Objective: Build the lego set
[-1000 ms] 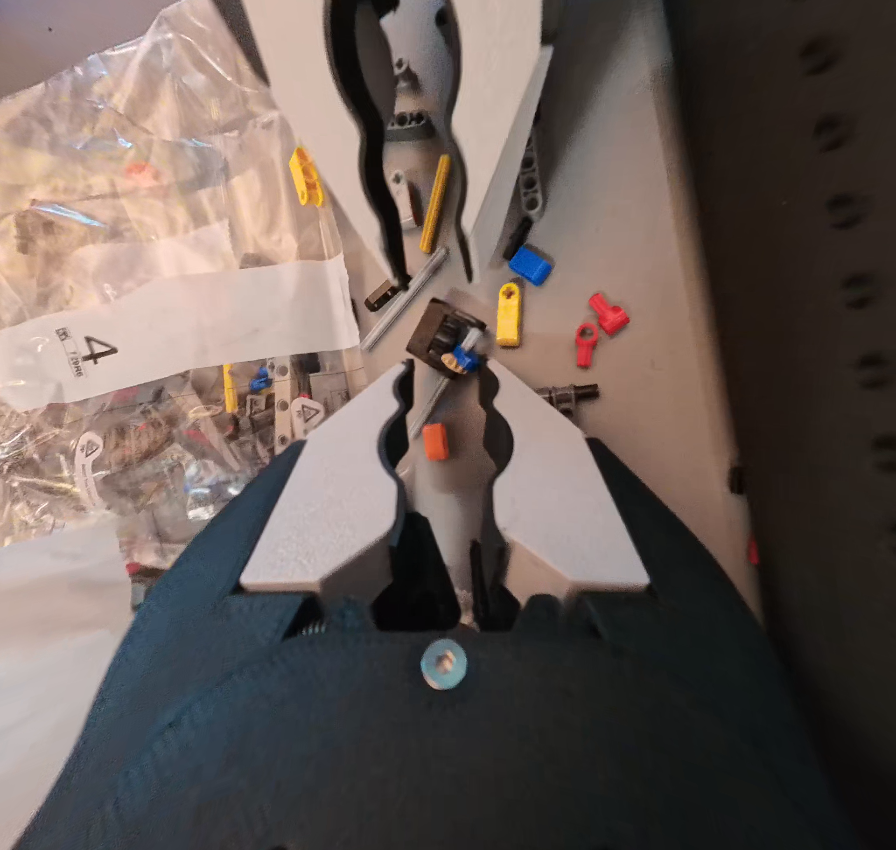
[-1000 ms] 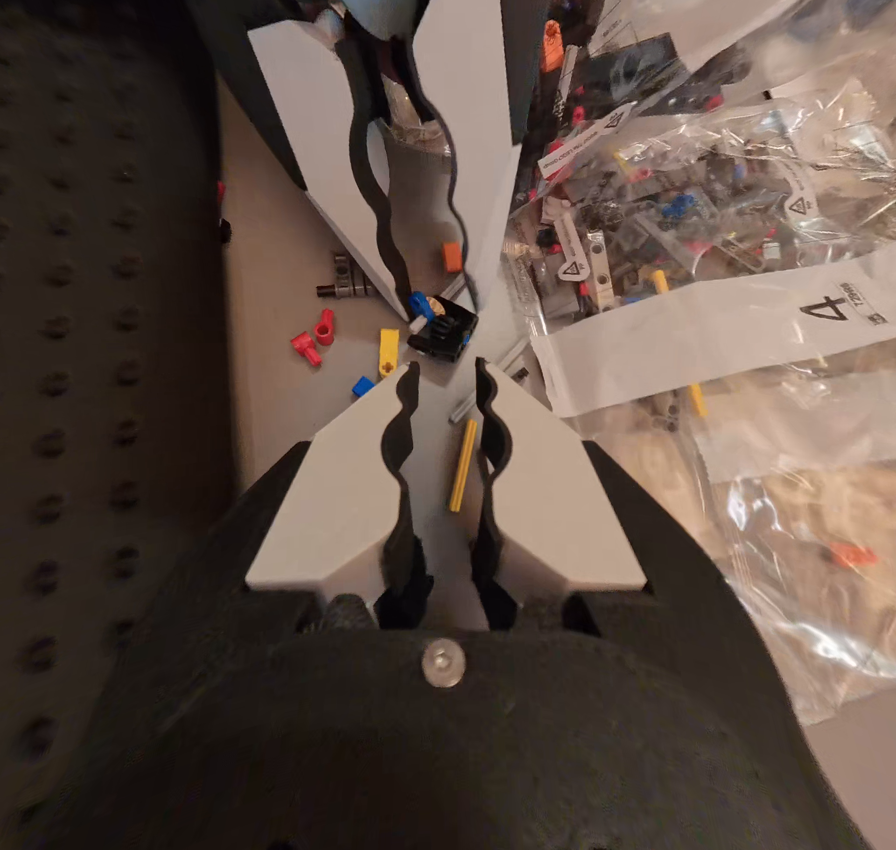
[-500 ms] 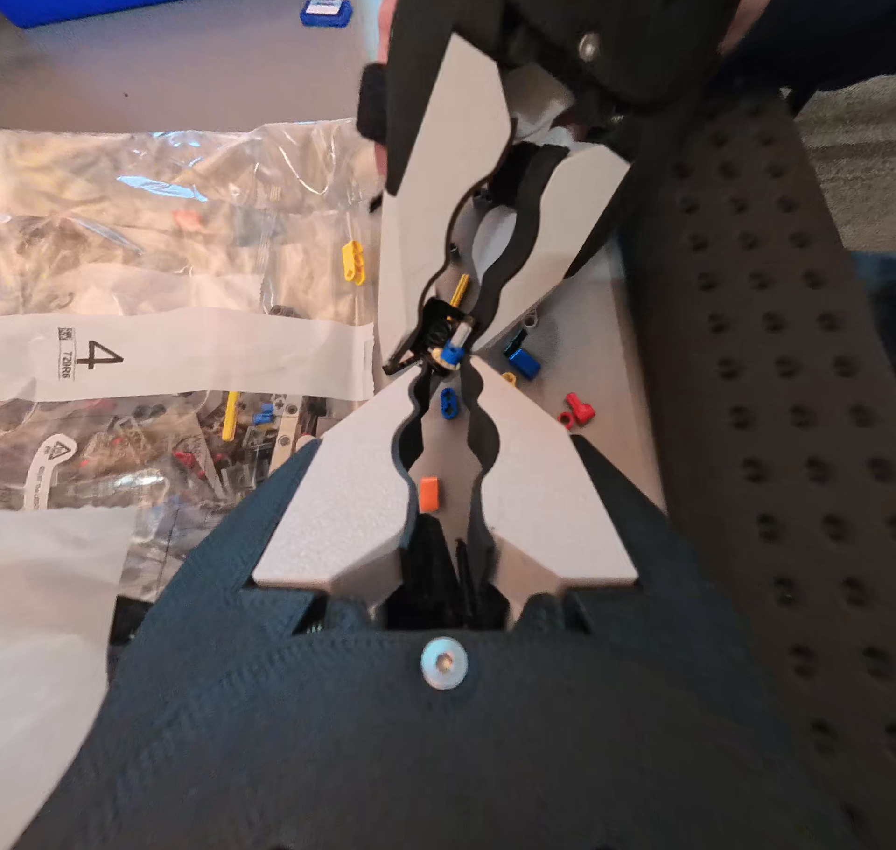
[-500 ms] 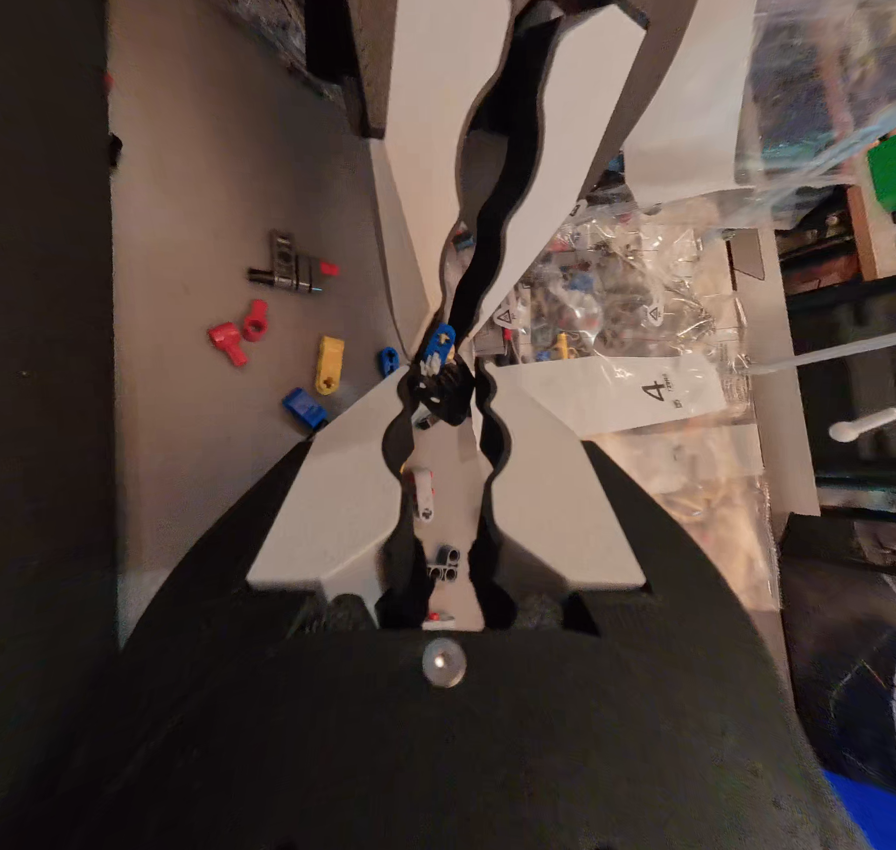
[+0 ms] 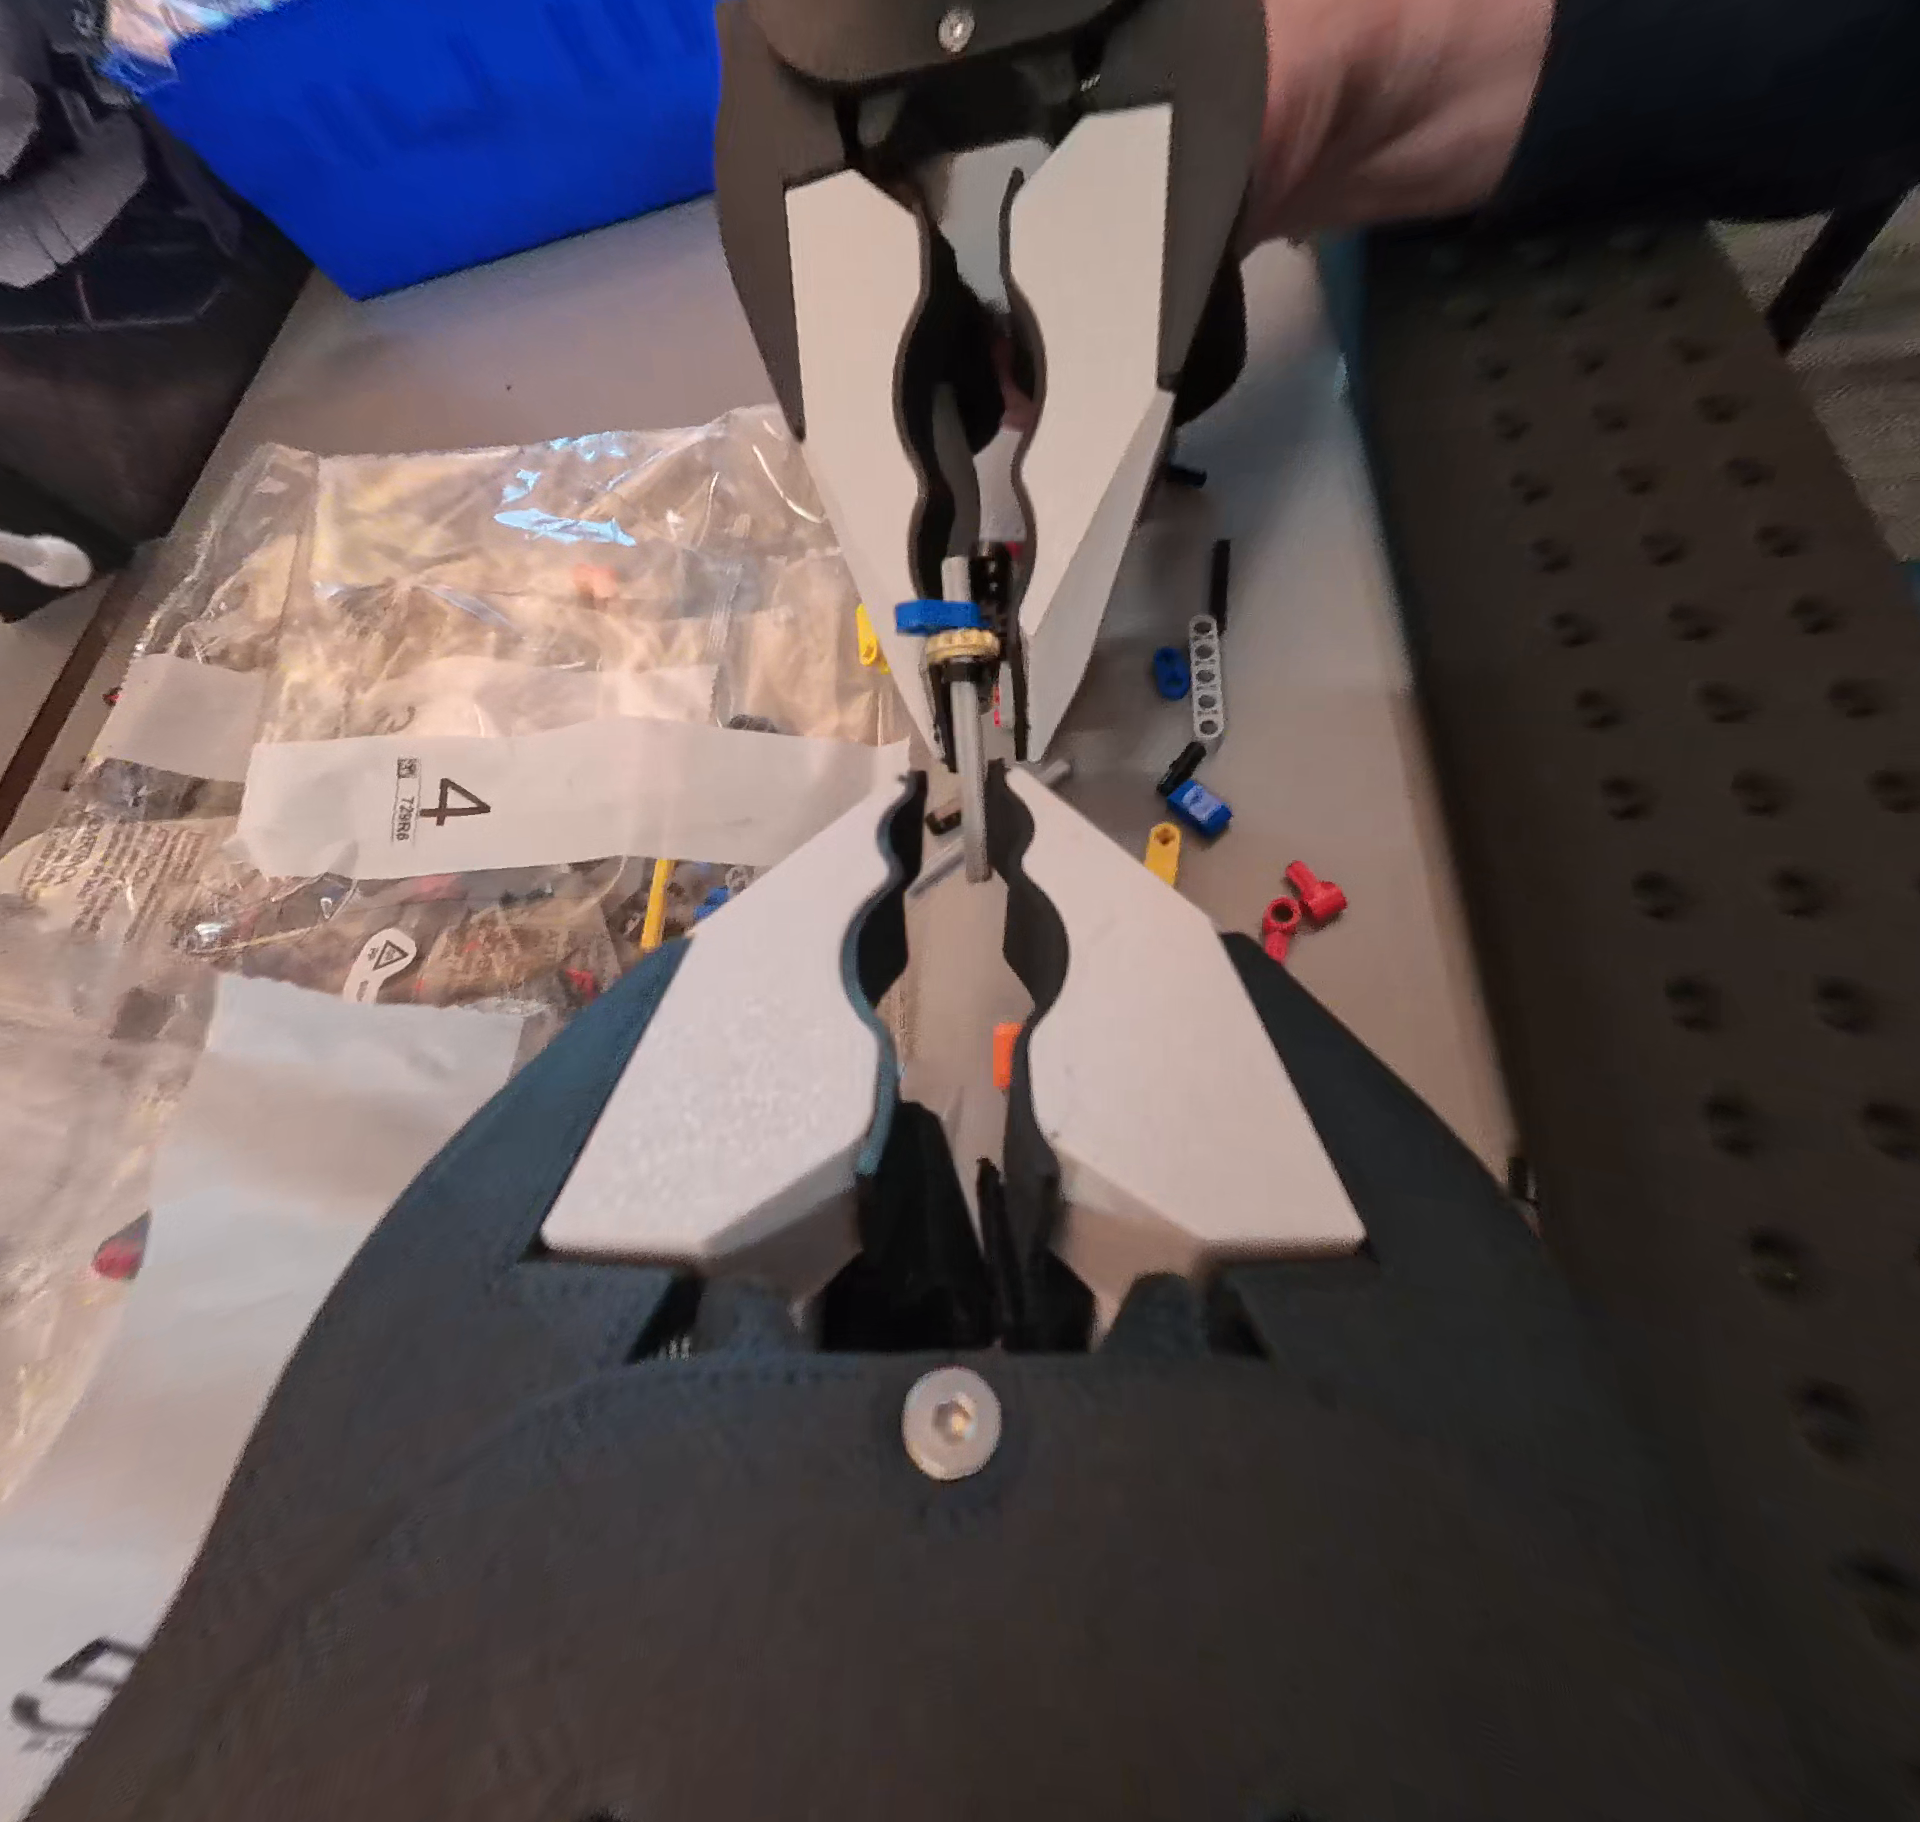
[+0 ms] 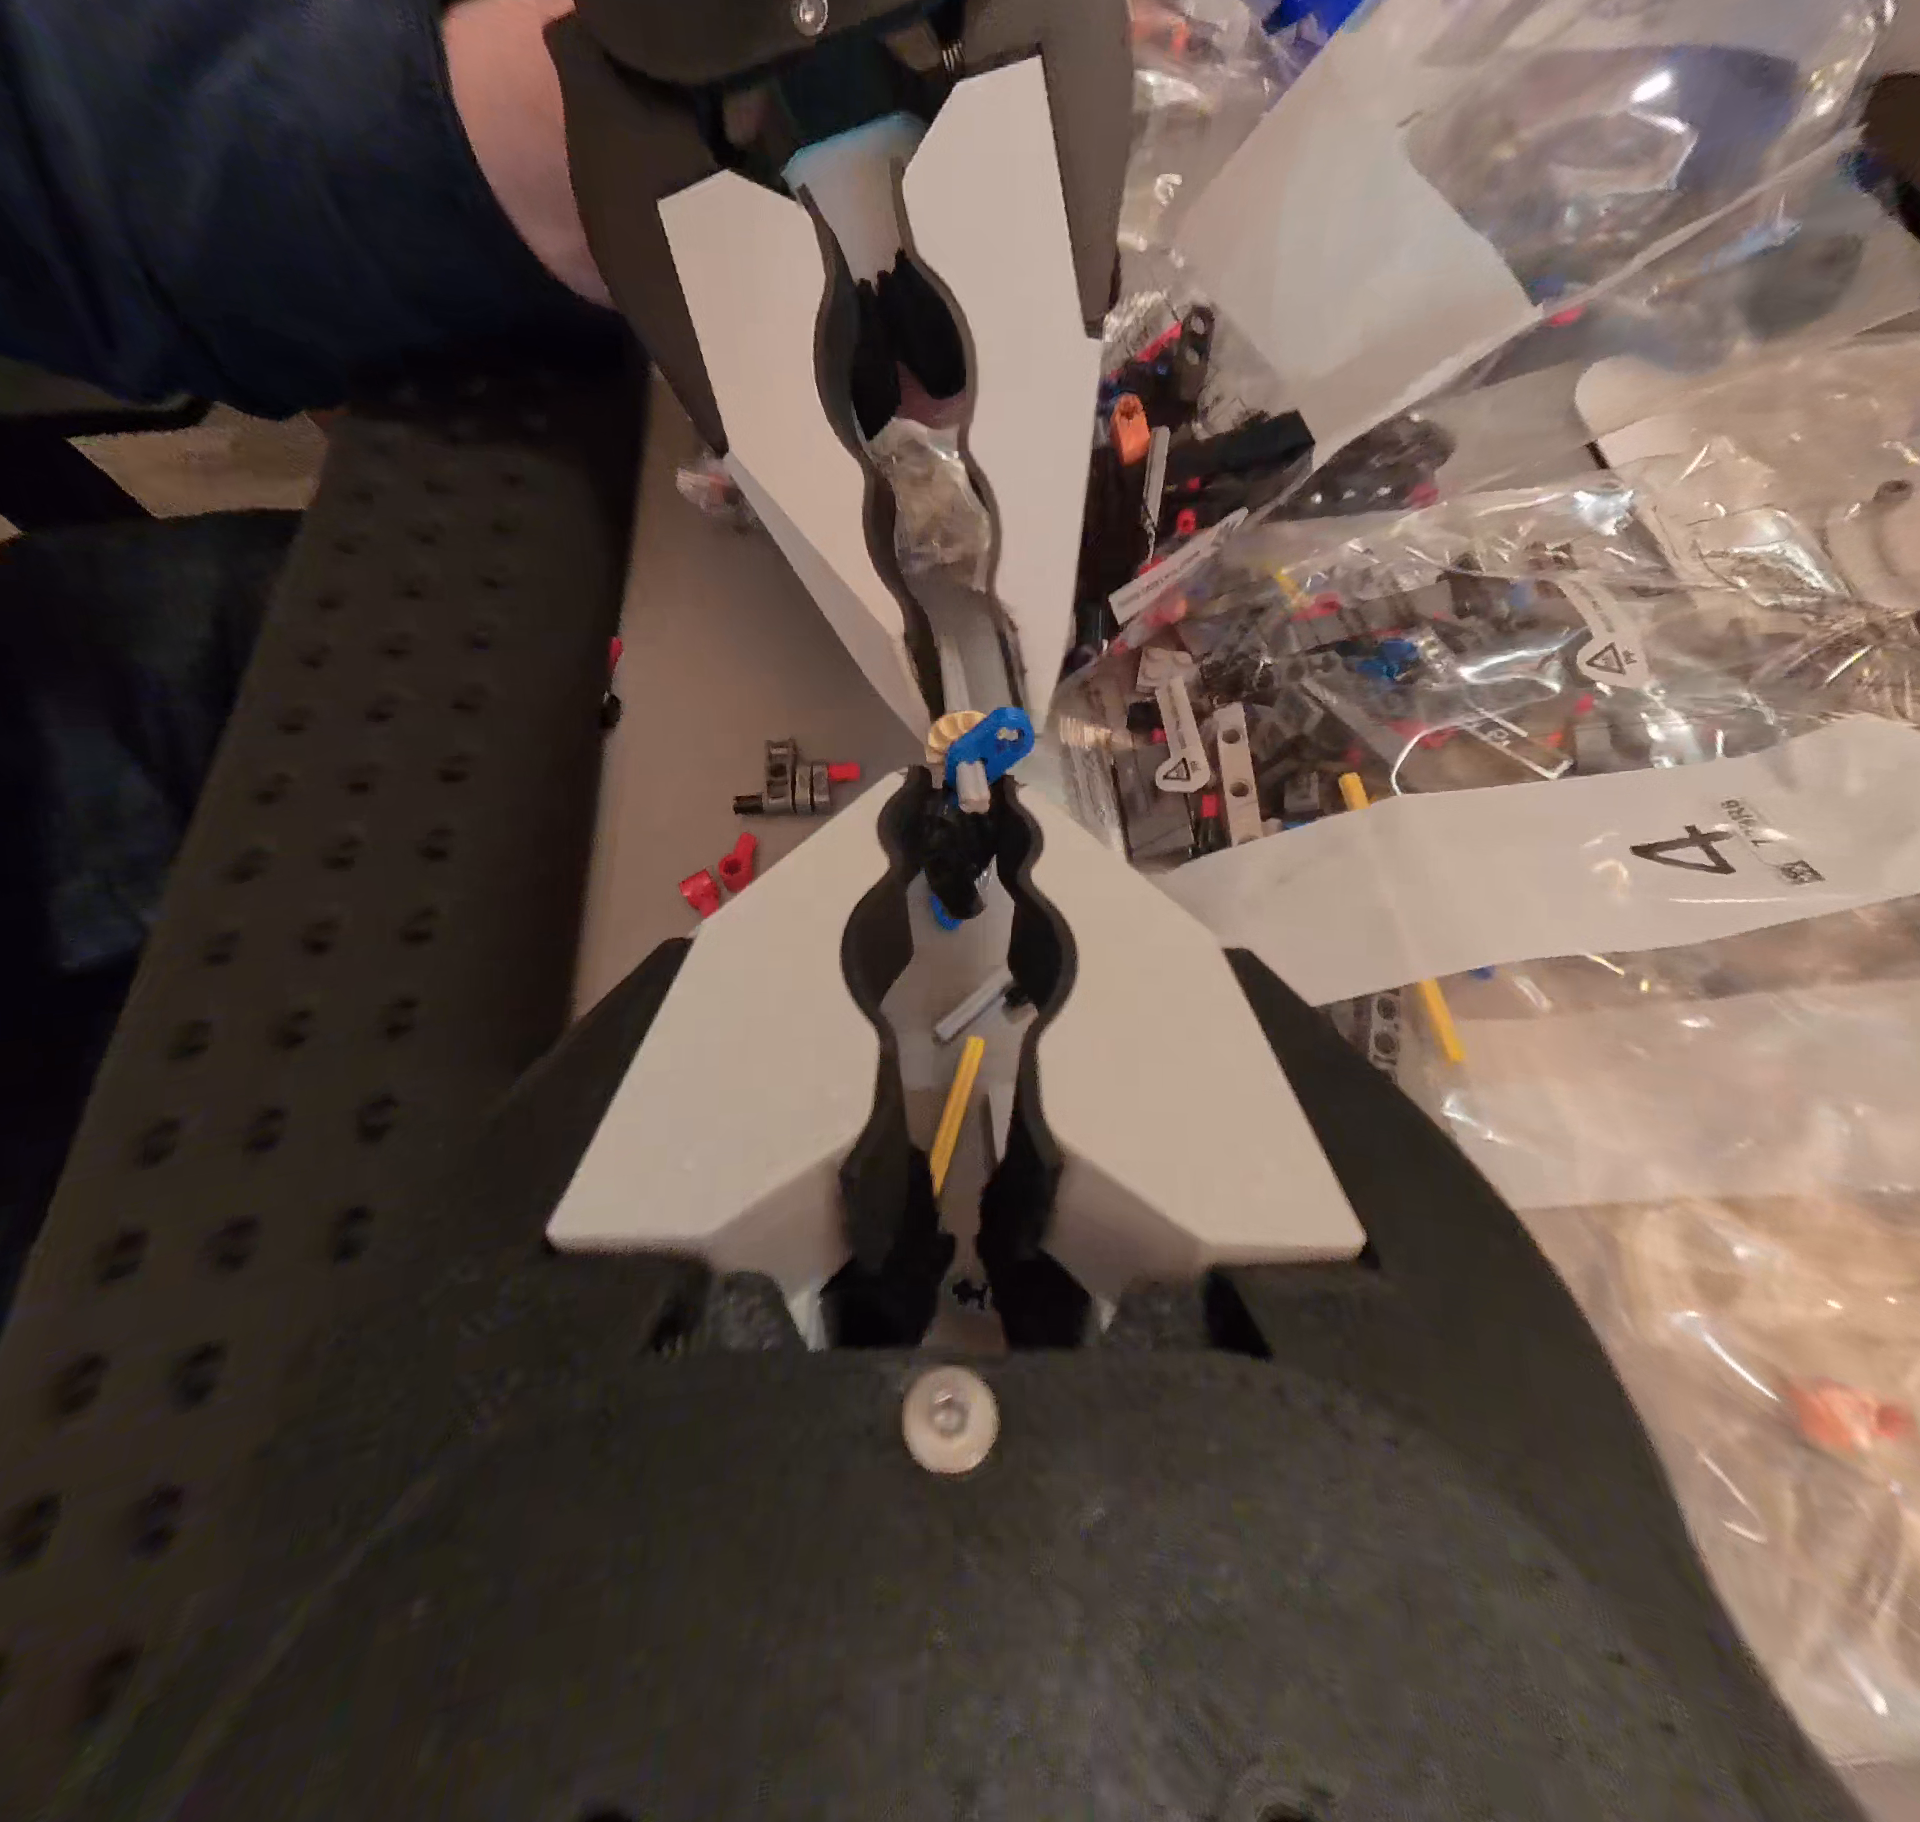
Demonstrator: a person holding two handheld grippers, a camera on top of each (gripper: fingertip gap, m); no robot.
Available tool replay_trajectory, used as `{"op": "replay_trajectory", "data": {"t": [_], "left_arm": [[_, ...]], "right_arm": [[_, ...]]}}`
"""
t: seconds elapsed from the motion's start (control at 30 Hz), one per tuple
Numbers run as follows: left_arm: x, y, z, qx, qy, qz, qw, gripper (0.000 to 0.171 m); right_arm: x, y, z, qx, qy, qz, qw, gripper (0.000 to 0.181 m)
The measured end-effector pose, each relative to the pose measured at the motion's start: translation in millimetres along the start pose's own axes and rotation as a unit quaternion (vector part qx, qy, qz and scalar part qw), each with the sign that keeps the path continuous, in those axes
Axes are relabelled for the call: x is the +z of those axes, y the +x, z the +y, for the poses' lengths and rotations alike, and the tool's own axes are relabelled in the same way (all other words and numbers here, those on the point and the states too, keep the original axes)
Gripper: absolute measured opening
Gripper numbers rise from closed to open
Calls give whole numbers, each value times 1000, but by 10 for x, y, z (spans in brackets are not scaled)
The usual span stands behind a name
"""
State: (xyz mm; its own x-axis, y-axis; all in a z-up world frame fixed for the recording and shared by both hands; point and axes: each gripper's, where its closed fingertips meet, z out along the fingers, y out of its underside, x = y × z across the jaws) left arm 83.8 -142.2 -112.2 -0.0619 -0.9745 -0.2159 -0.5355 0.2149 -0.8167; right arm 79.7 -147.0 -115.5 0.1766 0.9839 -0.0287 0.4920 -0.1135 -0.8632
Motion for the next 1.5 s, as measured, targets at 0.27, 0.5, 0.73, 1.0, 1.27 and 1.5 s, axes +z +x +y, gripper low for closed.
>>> {"op": "replay_trajectory", "data": {"t": [0.27,0.5,0.73,1.0,1.27,1.5], "left_arm": [[34,24,-4,4,-10,-11,1000,3],[93,13,-57,-9,10,-24,1000,2],[183,36,-44,-13,6,-22,1000,1],[223,18,-7,0,-13,-49,999,0],[232,78,-175,-15,16,-27,999,1],[175,36,-158,12,16,-31,999,4]], "right_arm": [[-28,14,16,-6,-5,13,1000,9],[-79,12,-11,23,14,2,1000,9],[-80,-41,-57,26,25,-10,999,9],[-63,-21,16,4,-6,17,1000,9],[119,86,406,-7,-124,53,991,6],[76,78,320,-10,-96,39,995,5]]}}
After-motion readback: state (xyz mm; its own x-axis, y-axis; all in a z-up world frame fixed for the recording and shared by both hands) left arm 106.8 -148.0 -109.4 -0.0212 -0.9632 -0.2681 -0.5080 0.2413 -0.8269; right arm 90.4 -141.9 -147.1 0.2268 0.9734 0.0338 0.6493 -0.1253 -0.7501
